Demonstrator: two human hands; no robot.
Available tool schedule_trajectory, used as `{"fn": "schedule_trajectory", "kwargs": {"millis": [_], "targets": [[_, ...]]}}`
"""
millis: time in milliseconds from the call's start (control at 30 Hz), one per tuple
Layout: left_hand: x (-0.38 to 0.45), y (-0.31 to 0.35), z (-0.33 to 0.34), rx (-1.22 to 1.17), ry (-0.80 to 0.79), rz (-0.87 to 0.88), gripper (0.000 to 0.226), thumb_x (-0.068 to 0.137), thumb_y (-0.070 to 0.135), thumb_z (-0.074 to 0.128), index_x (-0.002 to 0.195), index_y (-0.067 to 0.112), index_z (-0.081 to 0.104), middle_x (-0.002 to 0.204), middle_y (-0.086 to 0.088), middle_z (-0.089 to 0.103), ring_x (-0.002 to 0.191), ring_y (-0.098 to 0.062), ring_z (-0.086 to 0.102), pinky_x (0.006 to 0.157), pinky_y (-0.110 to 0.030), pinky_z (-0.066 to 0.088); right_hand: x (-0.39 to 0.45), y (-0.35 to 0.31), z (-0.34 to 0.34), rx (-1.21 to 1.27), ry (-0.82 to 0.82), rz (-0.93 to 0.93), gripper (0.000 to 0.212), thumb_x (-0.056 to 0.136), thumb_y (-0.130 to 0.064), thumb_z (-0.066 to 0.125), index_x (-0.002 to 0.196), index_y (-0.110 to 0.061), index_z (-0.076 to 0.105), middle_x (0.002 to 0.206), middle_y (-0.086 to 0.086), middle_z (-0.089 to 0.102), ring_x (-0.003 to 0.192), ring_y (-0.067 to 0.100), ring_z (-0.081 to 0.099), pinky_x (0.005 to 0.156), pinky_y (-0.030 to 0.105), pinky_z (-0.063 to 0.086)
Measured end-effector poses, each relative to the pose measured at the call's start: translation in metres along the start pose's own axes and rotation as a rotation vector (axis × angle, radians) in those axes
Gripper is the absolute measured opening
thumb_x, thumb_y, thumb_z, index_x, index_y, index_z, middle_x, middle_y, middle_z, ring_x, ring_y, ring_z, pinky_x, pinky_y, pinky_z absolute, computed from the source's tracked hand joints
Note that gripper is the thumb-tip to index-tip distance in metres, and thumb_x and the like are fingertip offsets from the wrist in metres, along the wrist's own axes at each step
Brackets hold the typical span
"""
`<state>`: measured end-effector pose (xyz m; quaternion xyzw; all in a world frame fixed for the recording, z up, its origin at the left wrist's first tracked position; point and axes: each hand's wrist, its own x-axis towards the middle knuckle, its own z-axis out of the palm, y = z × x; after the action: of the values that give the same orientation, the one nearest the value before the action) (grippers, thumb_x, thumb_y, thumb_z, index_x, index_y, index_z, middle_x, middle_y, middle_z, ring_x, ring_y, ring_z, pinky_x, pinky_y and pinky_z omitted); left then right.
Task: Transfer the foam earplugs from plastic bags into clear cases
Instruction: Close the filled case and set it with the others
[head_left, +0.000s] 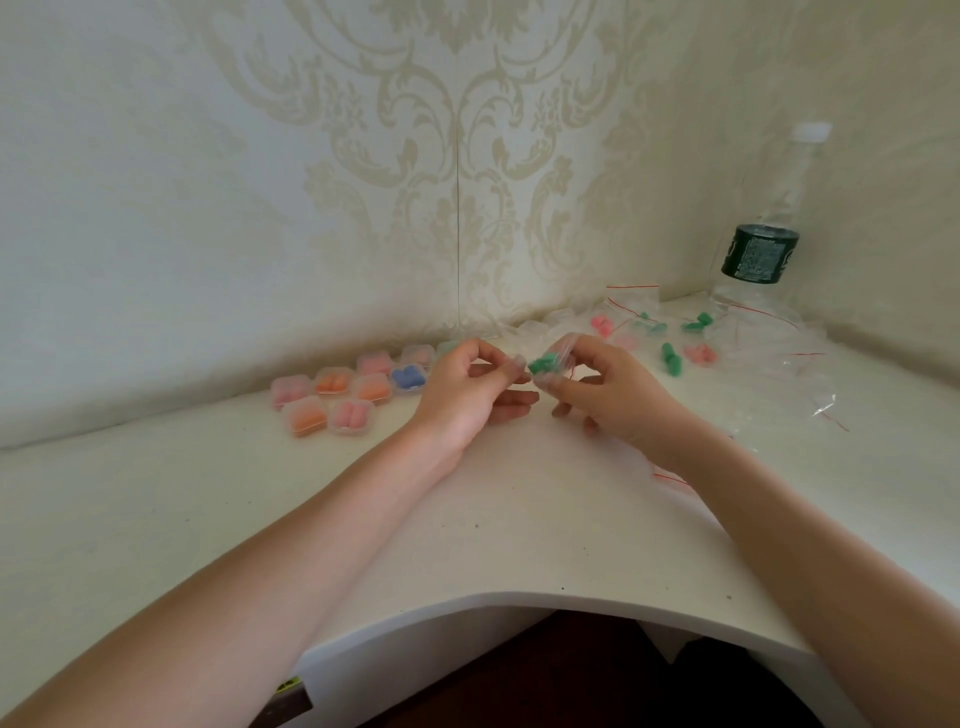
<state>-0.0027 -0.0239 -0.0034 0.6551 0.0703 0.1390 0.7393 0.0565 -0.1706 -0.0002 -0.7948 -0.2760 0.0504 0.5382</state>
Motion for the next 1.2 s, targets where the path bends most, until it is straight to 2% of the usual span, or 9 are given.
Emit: {"fn": "schedule_trajectory", "kwargs": {"millis": [133, 233, 367, 567, 667, 867, 967, 1100, 1200], "targets": [[0.000, 0.003, 0.001, -0.041, 0.005, -0.016, 0.013, 0.095, 0.008, 0.055, 0.086, 0.009, 0.046, 0.086, -0.011, 0.069, 0.061, -0.015, 0.070, 0.058, -0.023, 0.057, 0.000, 0.000, 0.001, 0.105, 0.085, 0.043, 0.004, 0.089, -0.025, 0.066, 0.090, -0.026, 0.063, 0.100, -0.007, 0.060, 0.063, 0.003, 0.064, 0.043, 0.021, 0.045], [0.001, 0.002, 0.001, -0.076, 0.031, -0.014, 0.012, 0.094, 0.005, 0.056, 0.086, 0.008, 0.047, 0.084, -0.012, 0.068, 0.064, -0.017, 0.071, 0.062, -0.026, 0.059, 0.000, -0.001, 0.002, 0.127, 0.066, 0.062, 0.006, 0.090, -0.023, 0.064, 0.086, -0.020, 0.060, 0.098, -0.002, 0.059, 0.063, 0.003, 0.065, 0.043, 0.022, 0.044], [0.003, -0.001, 0.002, -0.073, 0.102, 0.006, 0.014, 0.095, 0.005, 0.054, 0.085, 0.008, 0.044, 0.082, -0.013, 0.065, 0.061, -0.018, 0.070, 0.060, -0.027, 0.059, -0.001, -0.004, 0.002, 0.200, 0.047, 0.078, 0.005, 0.091, -0.021, 0.063, 0.086, -0.022, 0.060, 0.092, 0.001, 0.059, 0.066, 0.006, 0.065, 0.042, 0.023, 0.044], [-0.002, -0.002, 0.003, 0.069, -0.015, 0.090, 0.013, 0.089, 0.001, 0.061, 0.084, 0.008, 0.051, 0.080, -0.013, 0.065, 0.063, -0.014, 0.069, 0.063, -0.024, 0.057, -0.004, -0.005, 0.003, 0.073, 0.016, 0.048, 0.009, 0.089, -0.023, 0.066, 0.097, -0.025, 0.068, 0.099, 0.002, 0.068, 0.067, 0.002, 0.065, 0.044, 0.022, 0.048], [-0.002, -0.003, 0.004, 0.156, 0.035, 0.136, 0.014, 0.087, -0.001, 0.062, 0.082, 0.007, 0.053, 0.077, -0.012, 0.063, 0.060, -0.013, 0.068, 0.061, -0.025, 0.058, -0.006, -0.006, 0.005, 0.040, 0.034, 0.013, 0.012, 0.088, -0.021, 0.067, 0.095, -0.030, 0.069, 0.097, 0.000, 0.070, 0.066, 0.002, 0.065, 0.044, 0.024, 0.050], [0.002, -0.002, 0.001, 0.100, 0.212, 0.136, 0.010, 0.086, -0.004, 0.057, 0.082, 0.004, 0.051, 0.080, -0.021, 0.064, 0.061, -0.021, 0.070, 0.057, -0.028, 0.058, -0.004, -0.007, 0.004, 0.086, 0.073, 0.032, 0.009, 0.090, -0.023, 0.065, 0.096, -0.021, 0.071, 0.100, -0.001, 0.070, 0.075, 0.011, 0.070, 0.044, 0.029, 0.054], [0.004, -0.004, 0.000, 0.103, 0.267, 0.163, 0.011, 0.088, -0.001, 0.056, 0.082, 0.005, 0.051, 0.080, -0.020, 0.064, 0.061, -0.020, 0.070, 0.058, -0.029, 0.058, -0.004, -0.006, 0.005, -0.030, 0.068, 0.014, 0.007, 0.093, -0.023, 0.061, 0.096, -0.022, 0.067, 0.100, 0.000, 0.067, 0.080, 0.013, 0.069, 0.041, 0.028, 0.052], [0.009, -0.005, -0.006, 0.086, 0.381, 0.210, 0.016, 0.091, 0.001, 0.054, 0.081, 0.011, 0.048, 0.080, -0.014, 0.060, 0.058, -0.017, 0.069, 0.060, -0.032, 0.059, -0.002, -0.004, -0.001, -0.334, 0.159, -0.155, 0.013, 0.095, -0.011, 0.053, 0.101, -0.014, 0.065, 0.099, 0.008, 0.058, 0.083, 0.020, 0.063, 0.038, 0.033, 0.052], [0.010, -0.004, -0.009, 0.016, 0.438, 0.200, 0.018, 0.091, -0.003, 0.050, 0.081, 0.012, 0.047, 0.080, -0.012, 0.058, 0.056, -0.014, 0.068, 0.060, -0.031, 0.059, 0.000, -0.002, -0.005, -0.255, 0.225, -0.180, 0.012, 0.095, -0.010, 0.053, 0.098, -0.015, 0.064, 0.102, 0.013, 0.058, 0.084, 0.018, 0.062, 0.048, 0.029, 0.056]]}}
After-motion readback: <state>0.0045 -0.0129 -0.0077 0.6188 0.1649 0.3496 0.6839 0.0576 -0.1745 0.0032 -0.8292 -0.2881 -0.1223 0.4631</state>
